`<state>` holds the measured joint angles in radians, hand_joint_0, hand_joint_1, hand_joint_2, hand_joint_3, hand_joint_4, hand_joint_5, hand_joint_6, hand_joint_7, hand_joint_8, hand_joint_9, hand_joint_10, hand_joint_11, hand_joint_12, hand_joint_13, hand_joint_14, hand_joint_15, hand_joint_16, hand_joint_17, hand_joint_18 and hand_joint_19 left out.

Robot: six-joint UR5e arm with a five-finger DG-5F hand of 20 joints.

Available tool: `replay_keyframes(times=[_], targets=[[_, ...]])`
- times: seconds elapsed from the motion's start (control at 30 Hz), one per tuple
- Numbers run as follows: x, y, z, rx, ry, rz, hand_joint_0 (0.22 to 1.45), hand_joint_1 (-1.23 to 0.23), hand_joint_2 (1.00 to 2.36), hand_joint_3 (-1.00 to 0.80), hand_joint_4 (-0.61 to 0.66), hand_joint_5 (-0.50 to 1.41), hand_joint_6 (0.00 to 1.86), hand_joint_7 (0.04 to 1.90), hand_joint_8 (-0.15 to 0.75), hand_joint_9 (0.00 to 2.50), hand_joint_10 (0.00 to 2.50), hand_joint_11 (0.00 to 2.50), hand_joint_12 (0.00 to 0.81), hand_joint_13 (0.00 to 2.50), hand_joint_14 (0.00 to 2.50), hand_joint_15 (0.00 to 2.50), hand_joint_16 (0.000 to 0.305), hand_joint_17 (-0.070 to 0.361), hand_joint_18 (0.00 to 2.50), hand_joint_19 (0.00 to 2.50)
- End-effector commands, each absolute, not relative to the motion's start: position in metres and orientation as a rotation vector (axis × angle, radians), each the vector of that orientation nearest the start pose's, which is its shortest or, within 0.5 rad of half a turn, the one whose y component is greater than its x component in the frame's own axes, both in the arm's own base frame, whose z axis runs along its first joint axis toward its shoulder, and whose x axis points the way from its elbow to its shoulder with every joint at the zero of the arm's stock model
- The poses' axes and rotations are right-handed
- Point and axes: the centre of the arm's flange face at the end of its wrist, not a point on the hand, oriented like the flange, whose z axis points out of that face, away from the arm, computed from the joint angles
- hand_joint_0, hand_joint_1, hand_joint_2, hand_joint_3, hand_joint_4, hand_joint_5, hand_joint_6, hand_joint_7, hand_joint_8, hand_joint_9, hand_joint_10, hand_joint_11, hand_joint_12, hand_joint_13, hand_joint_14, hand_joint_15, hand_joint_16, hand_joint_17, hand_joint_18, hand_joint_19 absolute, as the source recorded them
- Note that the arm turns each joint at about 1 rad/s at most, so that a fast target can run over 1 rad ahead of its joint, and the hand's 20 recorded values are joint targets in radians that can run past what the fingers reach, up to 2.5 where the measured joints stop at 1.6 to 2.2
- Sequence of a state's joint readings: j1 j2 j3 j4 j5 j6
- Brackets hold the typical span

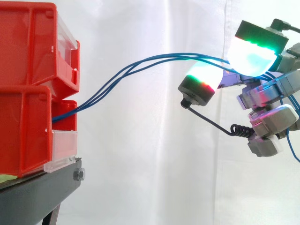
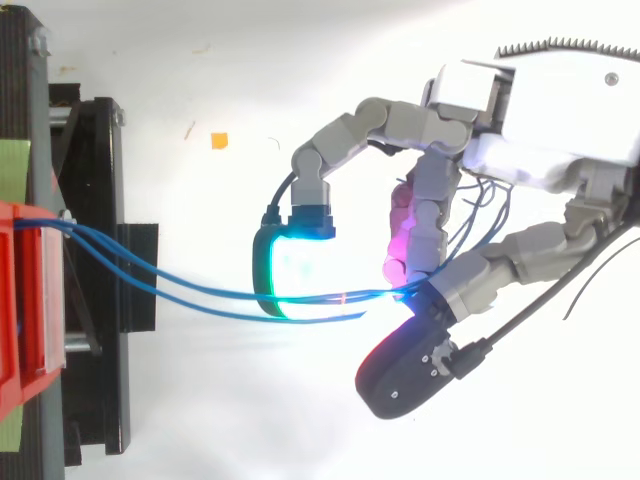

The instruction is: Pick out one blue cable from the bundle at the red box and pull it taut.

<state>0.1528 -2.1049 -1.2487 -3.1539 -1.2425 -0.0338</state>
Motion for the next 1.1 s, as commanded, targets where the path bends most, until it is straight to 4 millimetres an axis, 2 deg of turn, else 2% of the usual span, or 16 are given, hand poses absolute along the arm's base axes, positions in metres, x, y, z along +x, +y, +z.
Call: replay_keyframes(times=[0.0, 0.37, 1.07], targets=[[0.6869, -0.0612, 0.3278, 1.377, 1.277, 0.907, 0.70, -0.99, 1.00, -0.50, -0.24, -0.11, 0.90, 0.94, 0.172, 1.65, 0.03, 1.51, 0.339, 1.34, 0.04, 1.00, 0.048, 0.108, 0.95, 0.87], [0.6874, -0.0611, 0.3281, 1.375, 1.273, 0.910, 0.55, -0.88, 1.00, -0.50, -0.19, -0.11, 0.88, 0.91, 0.184, 1.66, 0.03, 1.49, 0.358, 1.36, 0.04, 1.00, 0.052, 0.118, 0.98, 0.89], [0.6874, -0.0611, 0.3281, 1.375, 1.273, 0.910, 0.47, -0.79, 1.00, -0.50, -0.14, -0.12, 0.83, 0.85, 0.210, 1.67, 0.03, 1.46, 0.391, 1.41, 0.03, 0.98, 0.060, 0.135, 1.06, 0.88]])
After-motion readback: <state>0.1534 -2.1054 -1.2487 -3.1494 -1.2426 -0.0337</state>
